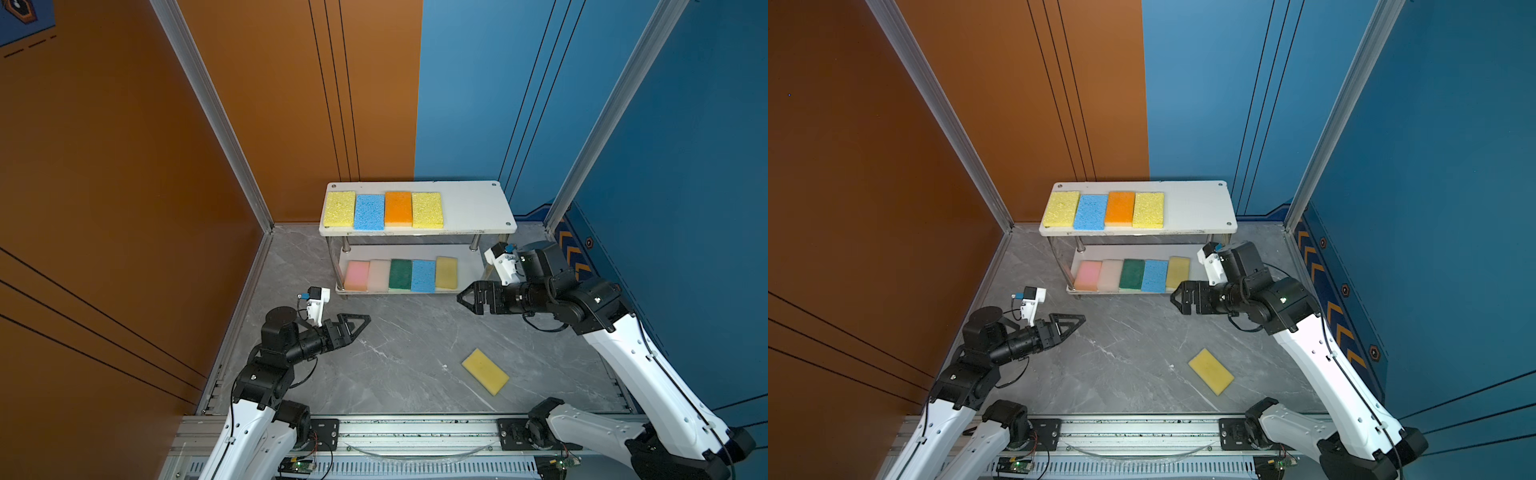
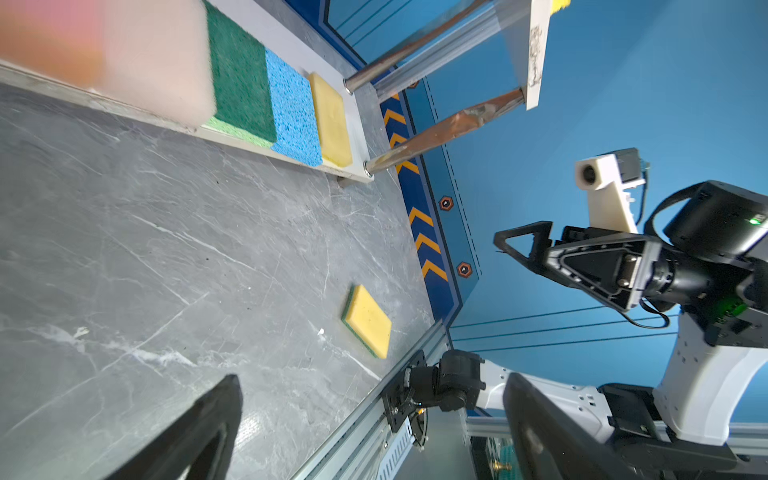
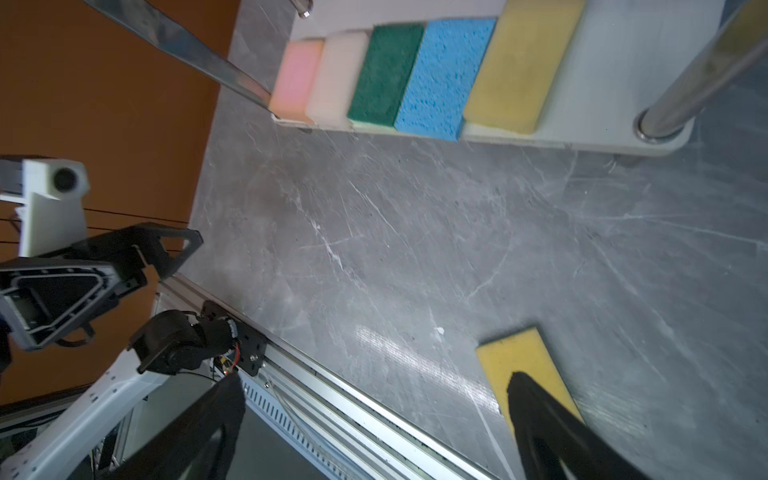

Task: Place and organize the cleaning sponges onto the shelf
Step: 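Move the right gripper down onto the green-backed yellow sponge on the floor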

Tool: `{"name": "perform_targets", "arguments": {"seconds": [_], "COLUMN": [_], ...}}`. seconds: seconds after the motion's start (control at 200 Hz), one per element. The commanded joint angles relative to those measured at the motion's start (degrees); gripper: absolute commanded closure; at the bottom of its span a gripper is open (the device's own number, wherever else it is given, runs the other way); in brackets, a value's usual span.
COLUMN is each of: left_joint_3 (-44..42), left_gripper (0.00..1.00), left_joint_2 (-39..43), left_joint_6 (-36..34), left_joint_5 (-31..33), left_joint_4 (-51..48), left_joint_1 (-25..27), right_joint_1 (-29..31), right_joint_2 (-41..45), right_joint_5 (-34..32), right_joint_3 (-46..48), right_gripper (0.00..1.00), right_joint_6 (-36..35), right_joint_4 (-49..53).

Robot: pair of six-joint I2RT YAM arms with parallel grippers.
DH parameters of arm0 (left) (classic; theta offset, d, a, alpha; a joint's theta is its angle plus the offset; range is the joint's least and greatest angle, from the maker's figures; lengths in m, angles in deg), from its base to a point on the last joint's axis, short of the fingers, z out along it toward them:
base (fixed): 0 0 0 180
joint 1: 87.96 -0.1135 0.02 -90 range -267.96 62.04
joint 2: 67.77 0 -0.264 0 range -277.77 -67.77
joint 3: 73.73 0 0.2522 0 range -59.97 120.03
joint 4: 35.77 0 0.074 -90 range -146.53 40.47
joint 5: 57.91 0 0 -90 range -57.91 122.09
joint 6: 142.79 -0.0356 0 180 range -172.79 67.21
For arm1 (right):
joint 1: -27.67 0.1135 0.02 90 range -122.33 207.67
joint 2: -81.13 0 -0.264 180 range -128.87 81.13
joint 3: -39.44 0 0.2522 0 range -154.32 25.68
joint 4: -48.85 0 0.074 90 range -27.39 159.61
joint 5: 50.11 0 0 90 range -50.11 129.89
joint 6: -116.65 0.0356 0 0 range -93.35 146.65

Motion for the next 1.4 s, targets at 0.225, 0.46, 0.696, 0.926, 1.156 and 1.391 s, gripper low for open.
{"name": "perform_targets", "arguments": {"seconds": [0.225, 0.46, 0.696, 0.926, 1.156, 1.391], "left_joint_3": [-1.8, -2.7, -3.2, -3.4, -3.6, -3.6], "left_gripper": [0.02, 0.02, 0.02, 0.02, 0.02, 0.02], "left_joint_2": [-4.1, -3.3, -3.0, -3.6, -3.5, -3.5], "left_joint_6": [1.9, 2.6, 2.7, 2.9, 2.8, 2.8], "left_joint_5": [7.6, 8.1, 8.3, 8.0, 8.0, 7.8], "left_joint_4": [6.1, 6.0, 6.0, 8.5, 8.5, 8.4], "left_joint_1": [8.9, 9.0, 8.9, 8.7, 8.6, 8.5], "right_joint_1": [1.9, 1.2, -2.6, -5.8, -7.0, -7.6], "right_joint_2": [-2.5, -9.3, -13.3, -15.3, -16.8, -17.8], "right_joint_5": [-10.8, -12.0, -8.9, -6.8, -6.2, -5.9], "right_joint_3": [19.2, 23.6, 26.5, 28.5, 29.3, 29.4], "right_gripper": [0.07, 0.12, 0.25, 0.34, 0.39, 0.41], "right_joint_6": [4.7, 3.5, 0.6, -1.3, -1.7, -1.8], "right_joint_4": [-2.1, -6.4, -11.3, -14.7, -16.0, -16.4]}}
